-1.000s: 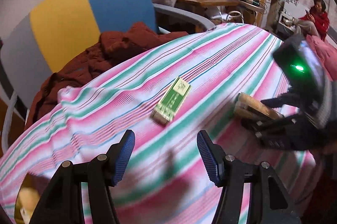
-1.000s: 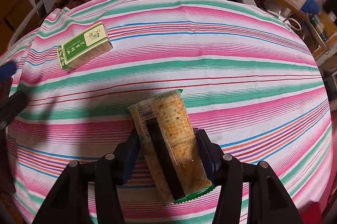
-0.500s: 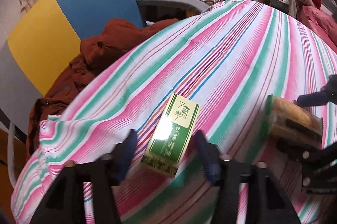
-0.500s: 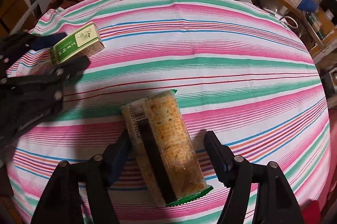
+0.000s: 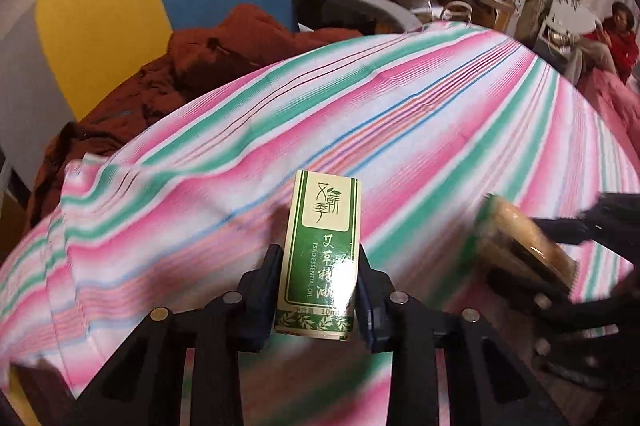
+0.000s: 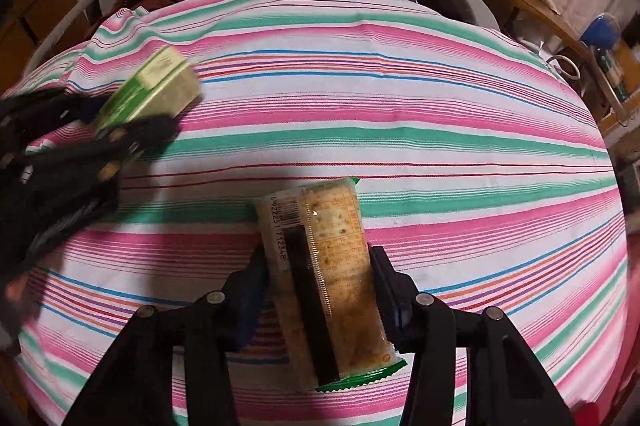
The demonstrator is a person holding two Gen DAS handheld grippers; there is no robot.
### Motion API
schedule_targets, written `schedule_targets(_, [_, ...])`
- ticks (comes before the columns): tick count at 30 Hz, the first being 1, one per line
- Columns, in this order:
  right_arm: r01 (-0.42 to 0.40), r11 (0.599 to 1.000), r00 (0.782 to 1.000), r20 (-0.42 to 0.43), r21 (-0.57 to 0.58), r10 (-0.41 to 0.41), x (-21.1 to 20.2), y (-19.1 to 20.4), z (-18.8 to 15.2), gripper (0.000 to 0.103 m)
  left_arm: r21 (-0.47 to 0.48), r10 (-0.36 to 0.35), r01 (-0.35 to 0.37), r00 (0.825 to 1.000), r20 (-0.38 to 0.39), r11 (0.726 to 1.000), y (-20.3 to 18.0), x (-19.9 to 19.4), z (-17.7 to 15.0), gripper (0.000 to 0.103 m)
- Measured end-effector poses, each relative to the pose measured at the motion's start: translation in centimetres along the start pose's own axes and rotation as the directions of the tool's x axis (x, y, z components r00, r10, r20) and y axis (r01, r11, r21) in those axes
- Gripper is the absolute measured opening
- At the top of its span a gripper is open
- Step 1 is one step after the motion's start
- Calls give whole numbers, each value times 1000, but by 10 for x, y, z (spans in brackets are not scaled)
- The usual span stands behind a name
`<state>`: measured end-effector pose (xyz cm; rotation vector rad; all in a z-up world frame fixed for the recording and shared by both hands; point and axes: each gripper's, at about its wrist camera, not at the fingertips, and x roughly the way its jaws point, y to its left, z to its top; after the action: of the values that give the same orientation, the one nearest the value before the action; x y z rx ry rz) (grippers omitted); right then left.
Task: Organize objects
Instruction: 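Grasp the cracker packet with the right tool while the left tool grasps the green oil box, then carry the green oil box and cracker packet into the gold tray and release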
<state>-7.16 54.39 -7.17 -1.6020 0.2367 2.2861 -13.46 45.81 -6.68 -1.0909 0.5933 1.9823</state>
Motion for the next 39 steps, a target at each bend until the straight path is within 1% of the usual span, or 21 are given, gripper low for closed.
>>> schedule_targets(3, [0, 1000, 1000, 1, 2, 0, -1, 2, -2, 50, -66, -12, 13, 1000, 7, 998, -1, -18, -21, 33])
schedule_targets(5, [-5, 1000, 1000, 0, 10, 5, -2, 2, -2, 50, -73, -12, 12, 1000, 6, 997, -9, -31, -39, 33])
schedule_targets(7, [-5, 1000, 1000, 1, 11, 5, -5, 0, -7, 50, -68, 4, -5, 1000, -5, 998, -16, -38, -54, 33])
schedule_targets(10, [-8, 1000, 1000, 3, 16, 8, -9, 0, -9, 50, -105, 21, -22, 1000, -18, 994, -17, -51, -76, 33])
schedule_targets(13, [-33, 999, 999, 10, 12, 32, -12, -4, -10, 50, -139, 34, -38, 999, -25, 990, -16, -62, -92, 33])
schedule_targets(15, [-63, 998, 998, 19, -17, 63, -14, 0, -11, 50, -150, 45, -47, 999, -18, 988, -18, -67, -100, 33])
schedule_targets(17, [-85, 995, 996, 19, -52, 86, -17, 9, -14, 50, -174, 41, -45, 999, -27, 984, -19, -67, -110, 33])
schedule_targets(20, [-103, 990, 994, 17, -93, 105, -15, 12, -19, 50, -178, 47, -53, 998, -38, 983, -24, -66, -122, 33])
schedule_targets(23, [-105, 989, 994, 15, -105, 107, -16, 13, -24, 50, -163, 64, -64, 998, -8, 984, -26, -64, -124, 31])
schedule_targets(28, [-97, 989, 995, 15, -108, 100, -16, 9, -26, 50, -171, 59, -53, 998, 27, 984, -24, -61, -124, 31])
schedule_targets(34, [-90, 989, 996, 18, -113, 93, -18, 6, -29, 50, -186, 40, -30, 998, 49, 982, -20, -58, -125, 31])
schedule_targets(37, [-104, 988, 994, 17, -116, 106, -21, 4, -32, 50, -192, 31, -20, 998, 51, 981, -19, -57, -124, 31])
schedule_targets(39, [-135, 984, 990, 13, -119, 137, -23, 3, -33, 50, -191, 30, -19, 998, 57, 981, -19, -57, -125, 31])
